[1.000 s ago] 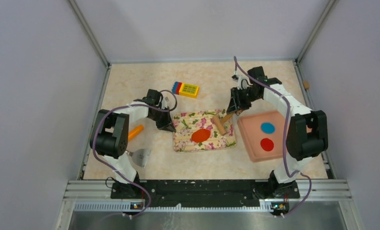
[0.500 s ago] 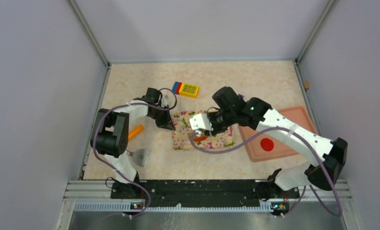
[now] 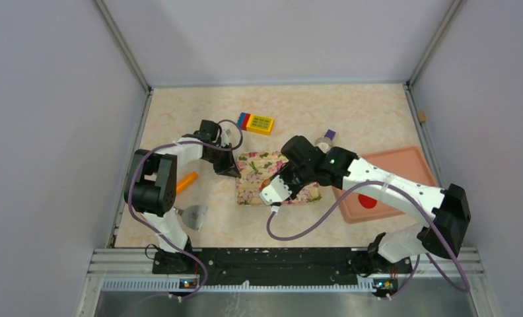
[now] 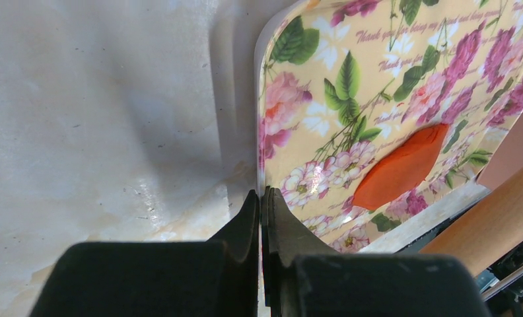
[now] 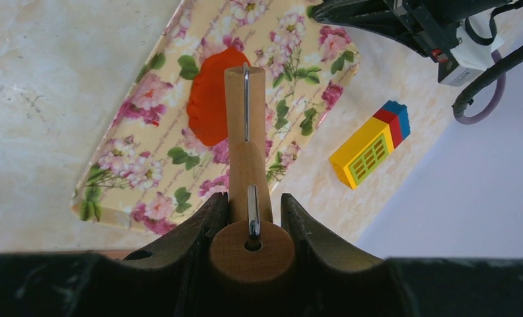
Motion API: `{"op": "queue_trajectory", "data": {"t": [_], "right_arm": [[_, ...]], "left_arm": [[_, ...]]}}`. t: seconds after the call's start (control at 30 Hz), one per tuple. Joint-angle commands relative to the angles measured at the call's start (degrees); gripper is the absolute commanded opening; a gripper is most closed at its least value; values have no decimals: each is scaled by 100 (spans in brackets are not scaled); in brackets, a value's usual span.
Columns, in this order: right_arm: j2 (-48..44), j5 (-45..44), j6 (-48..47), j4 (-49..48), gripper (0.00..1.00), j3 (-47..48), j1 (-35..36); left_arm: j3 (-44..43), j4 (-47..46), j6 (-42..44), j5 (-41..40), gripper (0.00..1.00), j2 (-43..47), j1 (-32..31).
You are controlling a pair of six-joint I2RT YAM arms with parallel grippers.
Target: Roll out the dumpling wrappers from the dough
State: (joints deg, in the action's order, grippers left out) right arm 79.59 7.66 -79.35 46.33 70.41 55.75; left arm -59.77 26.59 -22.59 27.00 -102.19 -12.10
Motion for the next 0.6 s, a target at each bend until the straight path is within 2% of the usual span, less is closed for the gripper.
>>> {"op": "queue_trajectory", "data": {"t": [0.0,0.57], "right_arm": [[90,-67,57,-558,0,77,115],[655,123,1203,-867,0,-419,-42]], "left_arm": [[-20,-312,-21,252,0,65,32],[-6,-334,-35,269,0,11,31]]}}
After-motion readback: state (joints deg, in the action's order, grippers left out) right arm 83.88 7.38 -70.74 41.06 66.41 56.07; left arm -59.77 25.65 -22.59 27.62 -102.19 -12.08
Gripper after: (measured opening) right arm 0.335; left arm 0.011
